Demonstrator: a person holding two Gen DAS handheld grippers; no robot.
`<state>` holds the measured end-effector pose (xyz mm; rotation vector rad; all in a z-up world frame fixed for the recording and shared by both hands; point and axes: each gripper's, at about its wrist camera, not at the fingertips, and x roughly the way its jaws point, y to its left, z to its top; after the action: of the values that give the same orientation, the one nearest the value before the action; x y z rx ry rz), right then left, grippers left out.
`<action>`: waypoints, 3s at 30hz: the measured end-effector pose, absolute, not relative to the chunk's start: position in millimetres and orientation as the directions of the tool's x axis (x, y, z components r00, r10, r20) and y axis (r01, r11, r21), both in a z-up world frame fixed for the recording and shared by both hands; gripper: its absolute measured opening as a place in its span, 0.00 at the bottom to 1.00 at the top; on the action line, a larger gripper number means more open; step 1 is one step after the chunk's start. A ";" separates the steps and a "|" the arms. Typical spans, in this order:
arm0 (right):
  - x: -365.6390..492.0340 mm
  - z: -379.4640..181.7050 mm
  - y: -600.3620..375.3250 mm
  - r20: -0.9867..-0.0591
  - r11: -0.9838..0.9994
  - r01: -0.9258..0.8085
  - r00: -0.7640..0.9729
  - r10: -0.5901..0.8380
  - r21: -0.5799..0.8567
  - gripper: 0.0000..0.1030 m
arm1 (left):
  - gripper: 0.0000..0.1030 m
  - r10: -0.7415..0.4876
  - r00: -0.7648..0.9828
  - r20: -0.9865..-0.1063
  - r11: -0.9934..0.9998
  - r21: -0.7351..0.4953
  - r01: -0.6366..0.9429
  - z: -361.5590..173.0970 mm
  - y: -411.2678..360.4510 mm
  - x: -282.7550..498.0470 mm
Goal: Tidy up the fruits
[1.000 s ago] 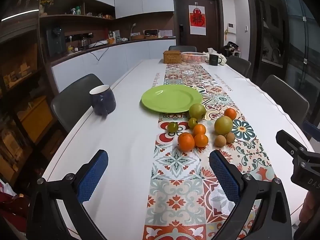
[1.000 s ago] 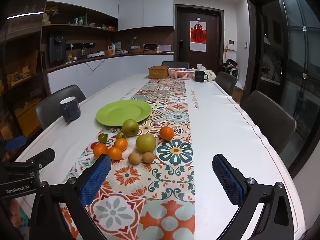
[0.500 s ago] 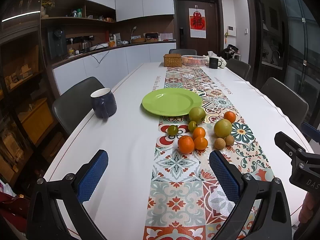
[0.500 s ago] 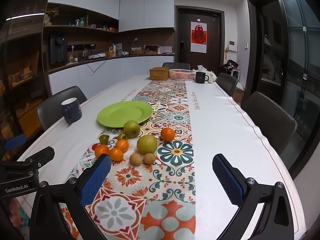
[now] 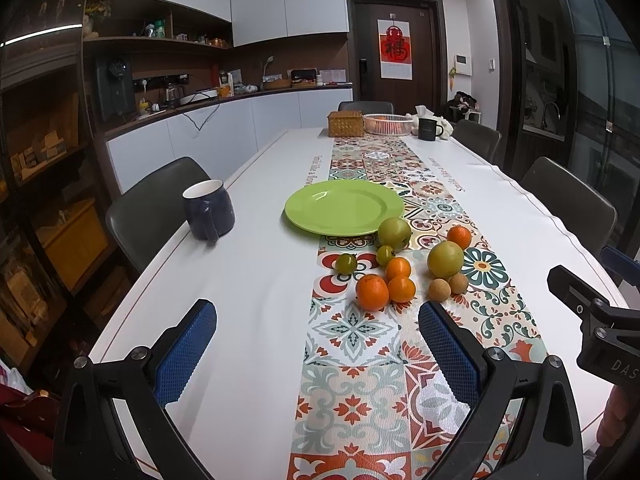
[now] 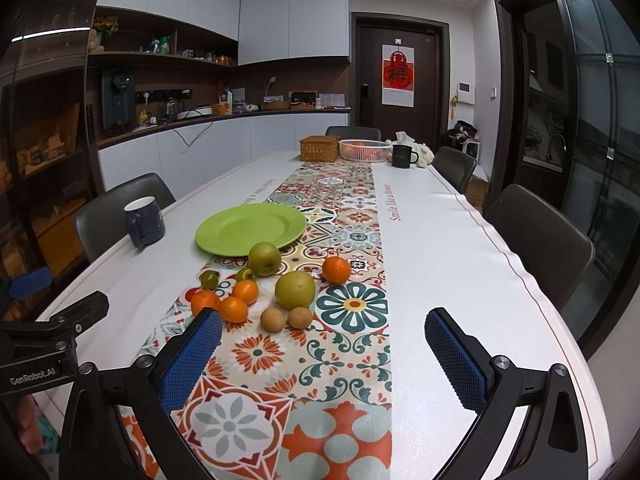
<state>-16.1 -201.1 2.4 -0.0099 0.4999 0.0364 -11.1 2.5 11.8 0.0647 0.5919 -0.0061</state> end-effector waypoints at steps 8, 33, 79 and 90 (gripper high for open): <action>-15.9 1.6 -201.1 -0.478 0.999 -0.036 0.878 0.032 0.000 0.99 | 1.00 0.010 0.833 -0.553 0.998 0.058 0.026 13.4 3.1 -11.7; -16.2 1.9 -201.1 -0.476 0.999 -0.036 0.879 0.033 0.001 0.99 | 1.00 0.010 0.840 -0.542 0.998 0.059 0.026 15.7 2.5 -13.2; 72.7 -56.2 -187.8 -0.673 0.986 -0.155 0.736 0.072 -0.065 0.77 | 0.84 -0.052 0.758 -0.650 0.975 0.132 0.180 -40.1 -18.8 63.9; 110.0 -78.7 -186.8 -0.755 0.979 -0.203 0.647 0.108 -0.034 0.59 | 0.72 -0.112 0.682 -0.722 0.951 0.120 0.284 -67.9 -29.3 96.9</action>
<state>110.0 -186.8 -78.7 -0.1194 0.8499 0.1770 96.9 -29.3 -67.9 0.2308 0.7905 -0.2240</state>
